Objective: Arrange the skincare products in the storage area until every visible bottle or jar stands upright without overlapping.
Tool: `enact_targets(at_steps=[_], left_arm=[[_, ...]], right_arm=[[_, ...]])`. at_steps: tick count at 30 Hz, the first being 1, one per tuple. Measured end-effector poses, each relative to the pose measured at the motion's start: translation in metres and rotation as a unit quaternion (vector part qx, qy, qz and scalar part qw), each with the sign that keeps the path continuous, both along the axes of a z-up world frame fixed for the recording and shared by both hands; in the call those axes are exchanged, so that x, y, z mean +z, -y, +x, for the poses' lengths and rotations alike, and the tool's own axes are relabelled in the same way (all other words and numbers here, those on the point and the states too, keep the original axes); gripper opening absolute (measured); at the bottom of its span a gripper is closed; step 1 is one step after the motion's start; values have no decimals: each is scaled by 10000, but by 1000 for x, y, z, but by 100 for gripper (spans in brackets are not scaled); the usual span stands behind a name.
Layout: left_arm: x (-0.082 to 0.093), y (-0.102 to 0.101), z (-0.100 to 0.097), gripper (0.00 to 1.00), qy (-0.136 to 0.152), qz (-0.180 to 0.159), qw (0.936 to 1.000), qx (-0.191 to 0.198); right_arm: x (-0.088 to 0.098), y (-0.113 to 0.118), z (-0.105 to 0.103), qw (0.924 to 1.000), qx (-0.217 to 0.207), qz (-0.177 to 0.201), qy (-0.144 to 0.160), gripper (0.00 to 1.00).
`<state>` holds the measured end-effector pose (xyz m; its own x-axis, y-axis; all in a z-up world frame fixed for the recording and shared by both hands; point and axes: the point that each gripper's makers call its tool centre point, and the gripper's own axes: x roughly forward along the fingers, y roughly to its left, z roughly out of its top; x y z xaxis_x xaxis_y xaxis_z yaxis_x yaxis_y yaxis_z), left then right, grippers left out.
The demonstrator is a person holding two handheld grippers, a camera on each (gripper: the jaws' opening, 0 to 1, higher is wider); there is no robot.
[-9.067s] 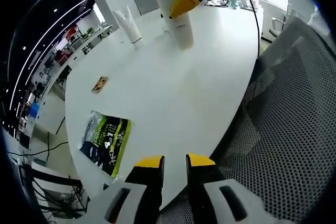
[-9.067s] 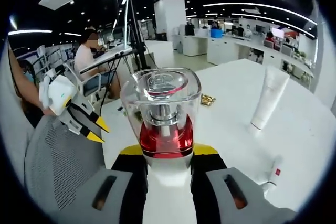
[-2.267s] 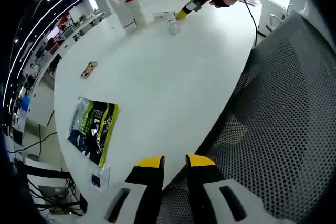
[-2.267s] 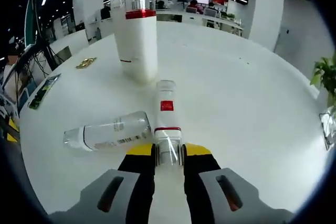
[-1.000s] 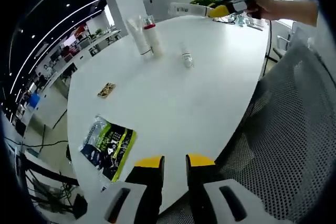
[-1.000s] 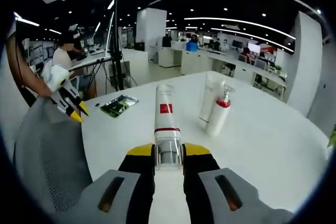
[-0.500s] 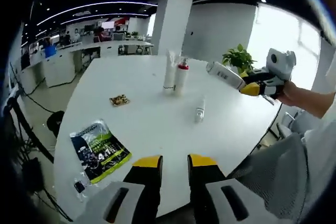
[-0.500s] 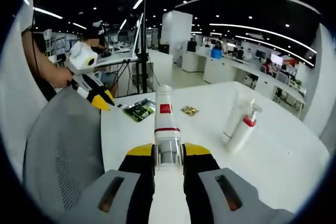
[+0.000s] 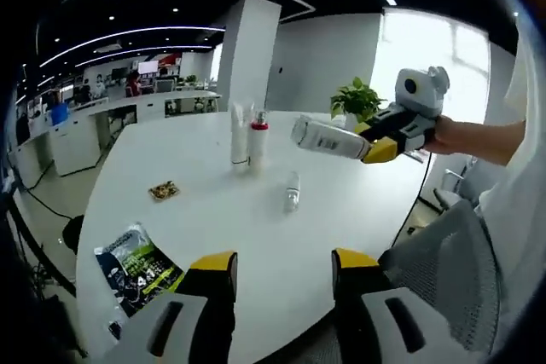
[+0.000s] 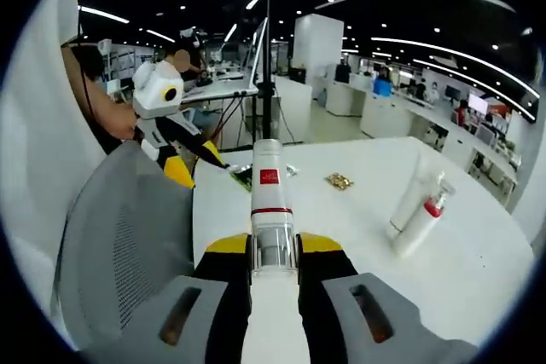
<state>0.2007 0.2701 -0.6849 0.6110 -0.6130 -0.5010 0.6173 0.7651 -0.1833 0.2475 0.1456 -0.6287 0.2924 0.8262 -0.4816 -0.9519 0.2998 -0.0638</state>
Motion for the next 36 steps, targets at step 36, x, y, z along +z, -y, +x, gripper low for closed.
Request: enact_targets(at_steps=[36], left_arm=[[-41, 38, -47, 32, 498, 1694, 9659, -1892]], right_arm=[[-65, -61, -86, 9398, 2867, -1832, 317, 17]])
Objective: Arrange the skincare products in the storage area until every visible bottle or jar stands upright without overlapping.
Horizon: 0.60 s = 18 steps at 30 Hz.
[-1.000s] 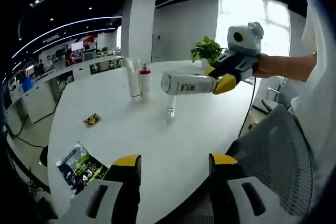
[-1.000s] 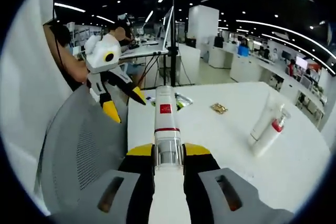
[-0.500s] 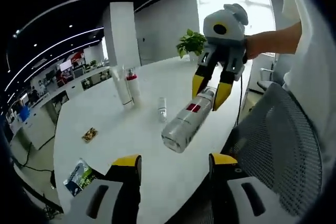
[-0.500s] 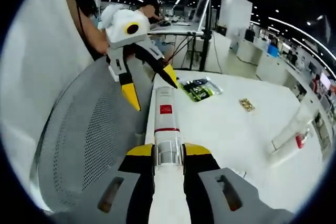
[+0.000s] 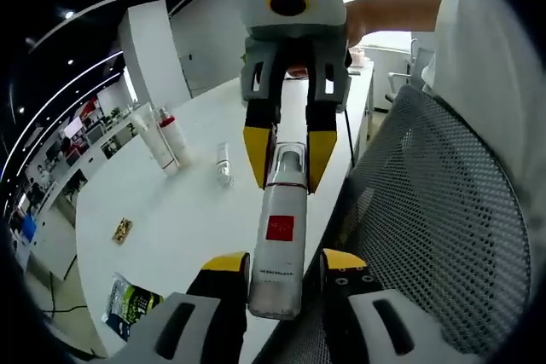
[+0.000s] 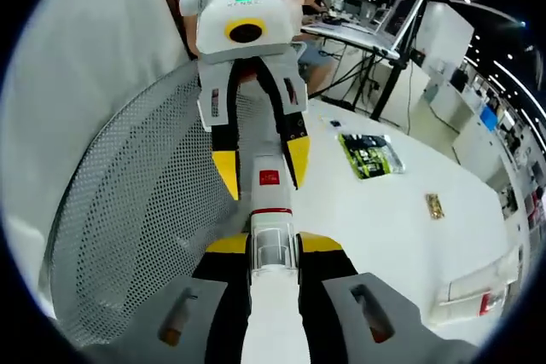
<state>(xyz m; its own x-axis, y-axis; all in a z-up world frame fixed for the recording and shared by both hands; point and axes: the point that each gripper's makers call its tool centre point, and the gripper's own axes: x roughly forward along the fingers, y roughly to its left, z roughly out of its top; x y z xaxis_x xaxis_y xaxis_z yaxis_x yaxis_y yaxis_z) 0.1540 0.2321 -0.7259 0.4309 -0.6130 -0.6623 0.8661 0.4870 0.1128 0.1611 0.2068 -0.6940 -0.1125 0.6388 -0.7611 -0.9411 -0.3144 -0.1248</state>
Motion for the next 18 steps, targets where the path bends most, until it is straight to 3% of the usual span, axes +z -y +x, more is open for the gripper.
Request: enact_targets(at_steps=[6, 12, 18], left_arm=[[-2, -1, -3, 24, 59, 169, 9998, -113], [-6, -1, -8, 22, -250, 153, 9996, 14], [-8, -3, -12, 22, -334, 266, 9991, -30]], right_arm=[[-4, -8, -6, 9997, 235, -92, 29, 17], [-9, -6, -8, 9998, 150, -132, -93, 18], [-13, -7, -11, 9999, 25, -71, -154, 19]])
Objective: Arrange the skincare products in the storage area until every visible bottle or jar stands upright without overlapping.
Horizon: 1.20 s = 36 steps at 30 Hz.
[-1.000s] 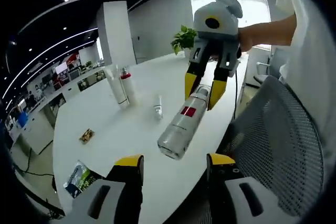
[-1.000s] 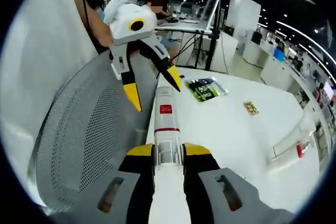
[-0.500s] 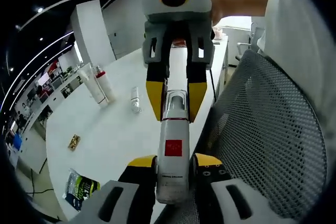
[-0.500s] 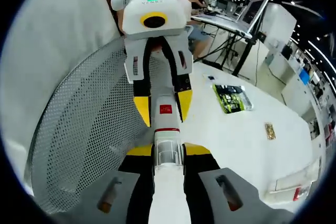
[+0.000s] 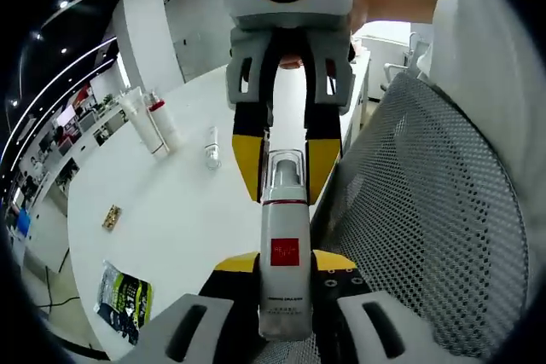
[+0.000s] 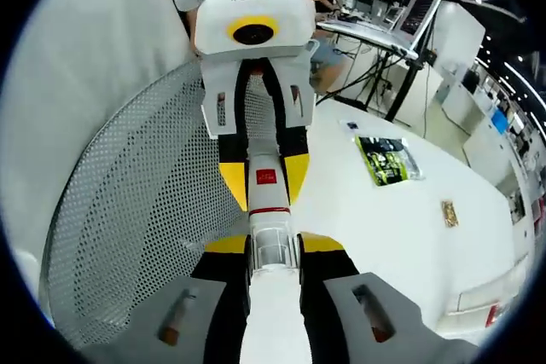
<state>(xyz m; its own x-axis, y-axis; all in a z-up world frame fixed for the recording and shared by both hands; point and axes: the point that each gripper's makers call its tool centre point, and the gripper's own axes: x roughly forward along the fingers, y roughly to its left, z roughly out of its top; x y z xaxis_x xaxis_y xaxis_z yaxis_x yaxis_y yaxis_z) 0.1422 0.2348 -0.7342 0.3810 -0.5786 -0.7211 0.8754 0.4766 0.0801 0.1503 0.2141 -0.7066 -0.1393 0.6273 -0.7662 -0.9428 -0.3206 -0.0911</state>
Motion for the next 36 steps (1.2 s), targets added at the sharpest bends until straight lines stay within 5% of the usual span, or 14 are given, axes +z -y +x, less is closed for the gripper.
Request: enact_targets(at_steps=[10, 15, 17, 18, 19, 21, 22, 23, 25, 26, 27, 29, 35, 36], left_arm=[[-2, -6, 3, 21, -68, 75, 9998, 168], [1, -11, 11, 21, -116, -78, 9988, 460], [3, -12, 15, 21, -153, -177, 9979, 597], [3, -12, 15, 21, -203, -214, 9975, 645], [4, -13, 16, 21, -167, -213, 9975, 653], [5, -14, 18, 21, -180, -286, 9967, 743], [6, -14, 19, 21, -171, -314, 9964, 774], [7, -14, 20, 21, -159, -343, 9959, 816], [10, -16, 24, 21, -152, -440, 9944, 945], [11, -16, 25, 21, -147, -476, 9938, 993], [12, -17, 26, 21, -150, -508, 9933, 1031], [14, -17, 27, 21, -158, -580, 9923, 1086], [15, -15, 26, 21, -71, -566, 9929, 1043], [16, -15, 26, 21, -50, -558, 9931, 1028]], right_arm=[[6, -1, 15, 9941, -914, 450, -372, 34], [12, 0, 28, 9644, -2073, 888, -1378, 42], [13, 2, 36, 9306, -2819, 1107, -2057, 44], [15, 3, 39, 8998, -3278, 1268, -2586, 47], [16, 3, 40, 8885, -3405, 1326, -2776, 49], [22, 3, 41, 8244, -3938, 1616, -3731, 52], [23, 3, 43, 7760, -4258, 1731, -4319, 52], [22, 3, 43, 7443, -4448, 1713, -4678, 52], [21, 3, 40, 7041, -4592, 1788, -5113, 51], [17, 2, 35, 7011, -4595, 1693, -5183, 49], [12, 1, 32, 7119, -4545, 1623, -5102, 47], [6, -3, 22, 7159, -4503, 1468, -5130, 43], [9, -22, 14, 6792, -4471, 1514, -5621, 37], [10, -26, 15, 6659, -4518, 1548, -5731, 37]])
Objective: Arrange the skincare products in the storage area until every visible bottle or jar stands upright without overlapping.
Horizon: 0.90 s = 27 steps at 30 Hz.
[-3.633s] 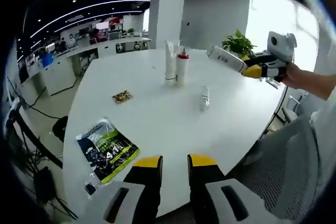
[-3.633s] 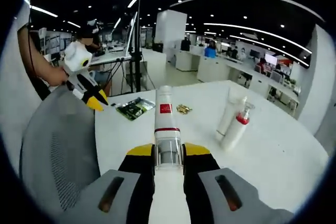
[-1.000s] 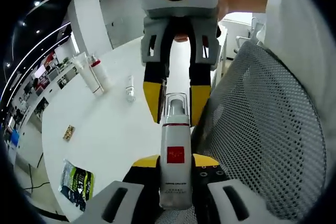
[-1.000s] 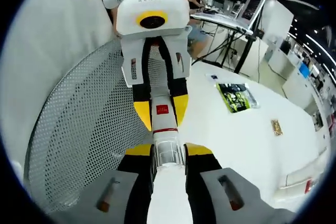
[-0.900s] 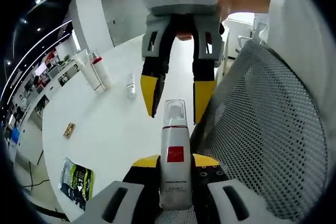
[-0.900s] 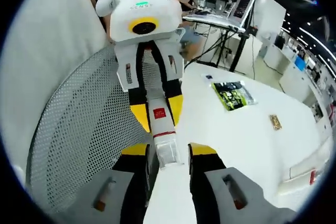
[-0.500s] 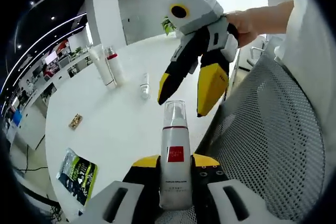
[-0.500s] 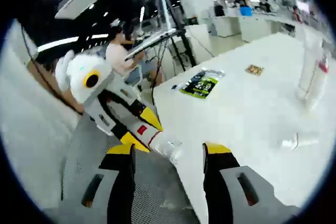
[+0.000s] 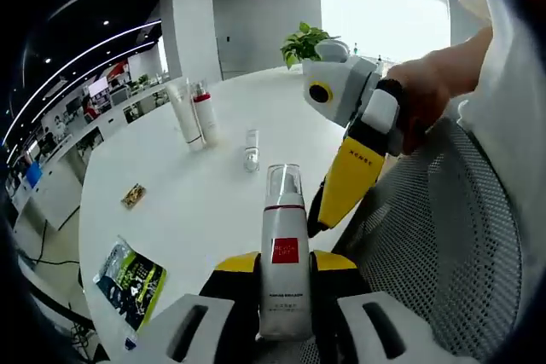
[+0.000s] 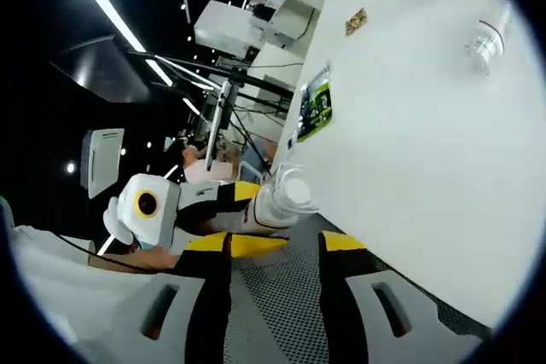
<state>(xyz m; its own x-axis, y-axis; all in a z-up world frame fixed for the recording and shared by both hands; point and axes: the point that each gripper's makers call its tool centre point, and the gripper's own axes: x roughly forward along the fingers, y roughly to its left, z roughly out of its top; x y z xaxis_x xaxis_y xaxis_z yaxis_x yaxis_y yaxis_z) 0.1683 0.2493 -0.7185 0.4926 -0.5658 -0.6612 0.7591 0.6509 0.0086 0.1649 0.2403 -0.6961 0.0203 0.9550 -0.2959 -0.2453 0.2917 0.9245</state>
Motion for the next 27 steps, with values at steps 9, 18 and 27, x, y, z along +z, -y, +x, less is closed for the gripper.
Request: enact_targets(at_steps=[9, 18, 27], left_arm=[[3, -2, 3, 21, 102, -2, 9999, 94], [0, 3, 5, 23, 526, 288, 9982, -79], [-22, -16, 11, 33, 377, 949, 9946, 185]], right_arm=[[1, -9, 21, 9946, -719, 401, -638, 20], [8, -3, 21, 9981, -496, 356, 113, 17], [17, 8, 37, 9948, -265, 24, 984, 17]])
